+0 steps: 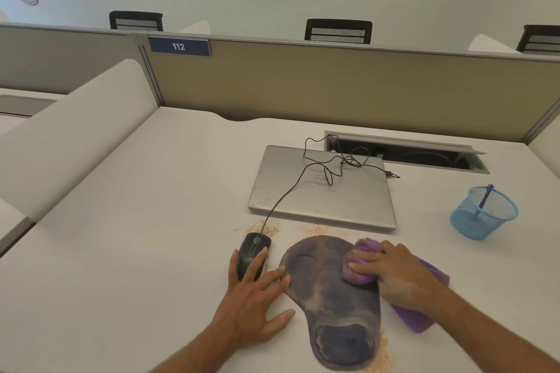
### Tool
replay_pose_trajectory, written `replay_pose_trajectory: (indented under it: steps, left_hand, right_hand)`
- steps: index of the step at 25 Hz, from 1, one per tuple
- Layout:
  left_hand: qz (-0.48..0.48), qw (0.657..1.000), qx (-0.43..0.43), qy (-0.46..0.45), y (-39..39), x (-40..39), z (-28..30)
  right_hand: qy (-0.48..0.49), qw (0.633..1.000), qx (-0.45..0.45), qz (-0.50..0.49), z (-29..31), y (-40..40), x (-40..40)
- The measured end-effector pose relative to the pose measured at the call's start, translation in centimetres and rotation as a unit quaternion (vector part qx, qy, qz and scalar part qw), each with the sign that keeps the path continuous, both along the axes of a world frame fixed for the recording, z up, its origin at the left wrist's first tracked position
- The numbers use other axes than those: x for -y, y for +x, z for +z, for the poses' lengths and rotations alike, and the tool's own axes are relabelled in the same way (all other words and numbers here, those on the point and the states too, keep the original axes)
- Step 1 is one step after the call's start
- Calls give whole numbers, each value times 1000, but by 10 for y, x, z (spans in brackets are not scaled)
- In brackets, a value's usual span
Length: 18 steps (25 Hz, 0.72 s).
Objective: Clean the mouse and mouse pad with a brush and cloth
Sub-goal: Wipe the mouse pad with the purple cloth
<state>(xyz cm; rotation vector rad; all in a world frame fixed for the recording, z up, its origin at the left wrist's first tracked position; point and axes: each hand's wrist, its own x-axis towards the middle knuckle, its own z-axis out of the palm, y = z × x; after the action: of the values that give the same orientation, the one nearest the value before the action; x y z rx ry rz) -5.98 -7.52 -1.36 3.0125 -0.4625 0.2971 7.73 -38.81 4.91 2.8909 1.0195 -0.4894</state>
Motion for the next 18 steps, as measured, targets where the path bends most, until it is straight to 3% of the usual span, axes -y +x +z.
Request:
replay_pose_trajectory:
  steps: [3,6,9,11,18]
  left_hand:
    - [7,1000,-7,-2,-1,2,2]
    - [22,1000,-2,-2,2,7,5]
    - [48,999,6,-17,8,15,10]
    - [63,998,3,-19,10,20,14]
    - [102,994,-8,-37,9,29,20]
  right_hand:
    - [-72,997,6,-1,24,9,22]
    - [10,1000,7,7,43,6,4]
    - [63,994,8,92,29,-15,-34]
    - [18,991,-3,134,14,-27,-49]
    - [-53,993,-19,107,37,-18,8]
